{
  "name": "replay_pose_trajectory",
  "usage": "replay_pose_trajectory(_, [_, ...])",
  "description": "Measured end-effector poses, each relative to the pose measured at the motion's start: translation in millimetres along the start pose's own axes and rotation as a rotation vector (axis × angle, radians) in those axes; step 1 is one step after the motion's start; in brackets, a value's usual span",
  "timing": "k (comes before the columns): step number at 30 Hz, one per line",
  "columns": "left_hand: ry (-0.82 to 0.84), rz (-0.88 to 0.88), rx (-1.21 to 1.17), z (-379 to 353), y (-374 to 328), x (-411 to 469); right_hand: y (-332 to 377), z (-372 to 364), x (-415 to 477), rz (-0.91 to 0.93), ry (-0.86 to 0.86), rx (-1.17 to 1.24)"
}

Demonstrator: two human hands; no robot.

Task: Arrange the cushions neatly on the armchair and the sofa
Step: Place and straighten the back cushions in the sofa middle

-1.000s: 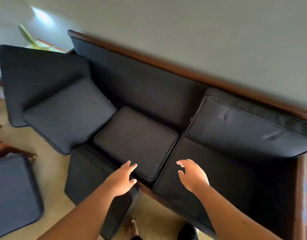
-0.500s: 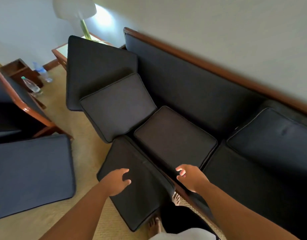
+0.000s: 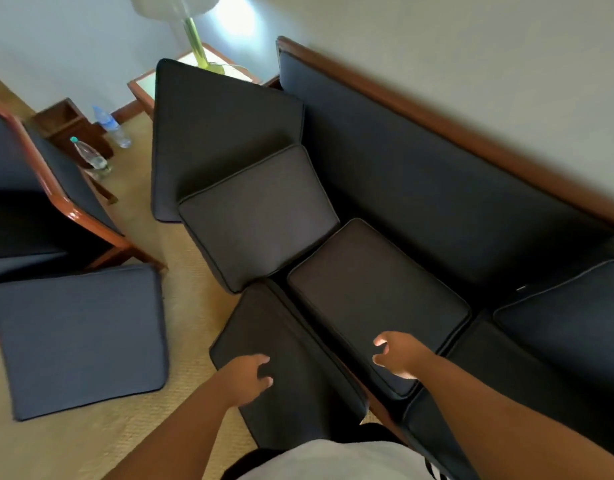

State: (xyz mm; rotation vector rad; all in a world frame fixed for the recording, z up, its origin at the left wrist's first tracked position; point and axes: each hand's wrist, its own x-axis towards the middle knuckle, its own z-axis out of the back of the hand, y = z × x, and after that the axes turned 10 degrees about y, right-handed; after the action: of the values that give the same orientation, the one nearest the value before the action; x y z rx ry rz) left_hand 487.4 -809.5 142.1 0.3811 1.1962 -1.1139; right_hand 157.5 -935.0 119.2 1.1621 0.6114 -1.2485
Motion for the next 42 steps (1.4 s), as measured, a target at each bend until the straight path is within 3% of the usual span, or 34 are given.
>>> replay_pose_trajectory(9, [0.054,-0.008,0.152,60,17,15,19,7,7,-0.045,-0.062,0.155])
replay_pose_trajectory(16, [0.162,-0.092,0.347,120,38,58,59,-46,17,-0.166,-0.061,0.308])
replay_pose_trajectory(22, [0.284,-0.241,0.536,133,81,162,103,-119,74,-0.319,-0.081,0.545])
replay_pose_trajectory(29, [0.043,-0.43,0.826,145,98,303,116,-168,189,-0.41,-0.159,0.544])
replay_pose_trajectory(33, [-0.001,-0.433,0.876,135,121,353,98,-172,247,-0.433,-0.217,0.584])
replay_pose_trajectory(37, [-0.222,-0.561,0.851,123,134,368,72,-187,294,-0.477,-0.289,0.62])
replay_pose_trajectory(40, [-0.281,-0.487,0.878,129,102,373,67,-200,299,-0.519,-0.289,0.486])
replay_pose_trajectory(42, [-0.277,-0.446,1.046,129,78,370,69,-203,290,-0.501,-0.304,0.446])
